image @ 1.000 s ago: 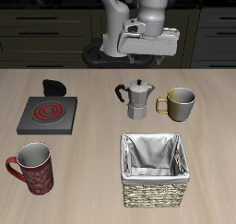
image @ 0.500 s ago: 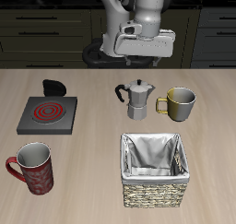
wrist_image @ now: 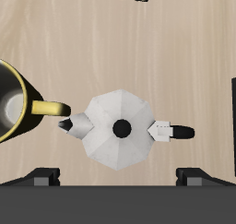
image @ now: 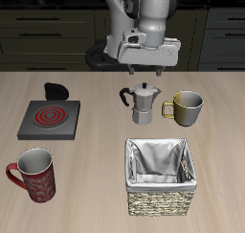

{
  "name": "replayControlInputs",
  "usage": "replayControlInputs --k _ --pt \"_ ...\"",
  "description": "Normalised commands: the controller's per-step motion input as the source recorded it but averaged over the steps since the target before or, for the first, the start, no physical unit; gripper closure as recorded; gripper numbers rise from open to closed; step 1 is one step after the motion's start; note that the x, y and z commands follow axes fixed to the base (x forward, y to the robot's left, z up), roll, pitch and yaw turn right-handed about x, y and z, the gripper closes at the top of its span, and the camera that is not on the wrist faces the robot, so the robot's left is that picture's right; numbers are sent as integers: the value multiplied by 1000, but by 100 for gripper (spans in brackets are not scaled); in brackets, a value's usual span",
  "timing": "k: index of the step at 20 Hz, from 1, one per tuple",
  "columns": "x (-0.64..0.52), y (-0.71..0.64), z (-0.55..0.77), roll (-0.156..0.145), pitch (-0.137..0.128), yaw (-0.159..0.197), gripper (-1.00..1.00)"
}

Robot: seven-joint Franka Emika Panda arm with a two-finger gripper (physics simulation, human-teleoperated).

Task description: Place the moka pot on the stove and turn off the stove

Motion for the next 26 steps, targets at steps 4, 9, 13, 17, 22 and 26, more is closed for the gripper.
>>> replayControlInputs --k 4,9,13,17,22,26 --pt "9 86 -154 16 29 -8 -100" --pt "-29 -9 -62 -8 2 -19 -100" --pt "15 -61 -80 -10 13 -5 -100" --pt "19 -12 -55 -6 2 -3 -100" --pt "27 -9 -44 -2 4 -7 -100" --pt "33 18 -141 0 18 -2 -100"
